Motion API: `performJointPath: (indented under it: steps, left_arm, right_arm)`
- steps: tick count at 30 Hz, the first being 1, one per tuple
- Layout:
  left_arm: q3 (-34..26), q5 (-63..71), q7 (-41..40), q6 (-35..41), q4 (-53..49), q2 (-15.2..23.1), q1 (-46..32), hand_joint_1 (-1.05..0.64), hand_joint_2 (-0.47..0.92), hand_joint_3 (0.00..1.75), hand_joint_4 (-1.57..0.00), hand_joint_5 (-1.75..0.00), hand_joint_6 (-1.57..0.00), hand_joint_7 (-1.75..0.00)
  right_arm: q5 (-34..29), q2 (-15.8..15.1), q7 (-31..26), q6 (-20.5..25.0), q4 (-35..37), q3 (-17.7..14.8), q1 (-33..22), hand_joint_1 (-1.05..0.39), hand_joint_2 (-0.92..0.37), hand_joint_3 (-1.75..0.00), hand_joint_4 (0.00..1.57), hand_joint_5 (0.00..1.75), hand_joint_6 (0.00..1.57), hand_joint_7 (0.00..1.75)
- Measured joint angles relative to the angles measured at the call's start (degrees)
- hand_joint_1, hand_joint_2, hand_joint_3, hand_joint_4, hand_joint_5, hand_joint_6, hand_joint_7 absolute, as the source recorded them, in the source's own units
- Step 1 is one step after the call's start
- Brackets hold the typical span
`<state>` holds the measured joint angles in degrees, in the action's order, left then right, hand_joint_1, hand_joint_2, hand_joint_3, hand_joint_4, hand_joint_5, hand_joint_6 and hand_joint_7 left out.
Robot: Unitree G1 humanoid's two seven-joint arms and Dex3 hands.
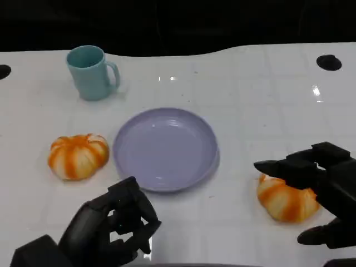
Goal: Grasp the bread from the table and place it into the plate.
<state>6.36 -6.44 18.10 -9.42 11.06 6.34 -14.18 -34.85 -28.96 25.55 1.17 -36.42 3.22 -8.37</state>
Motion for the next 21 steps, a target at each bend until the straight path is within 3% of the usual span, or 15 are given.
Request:
performJointPath:
  steps: [9,21]
  left_arm:
    - [0.22,0.01,-0.09,0.56,0.53,-0.71,-0.02,-0.58,0.92,0.42,-0.72,-1.75,-0.49,-1.72]
    - [0.73,0.15,-0.61,0.7,0.94,-1.26,-0.07,-0.57,0.92,0.42,-0.7,-1.75,-0.49,-1.72]
  right_arm:
    - [-8.17,-1.6,0.98,-0.08,0.92,1.1,-0.21,-0.22,-0.64,-0.02,0.02,0.58,0.4,0.06]
    - [-12.69,-1.21,-1.56,-1.79,13.25,5.45,5.91,-0.23,-0.69,-0.02,0.08,0.55,0.44,0.02]
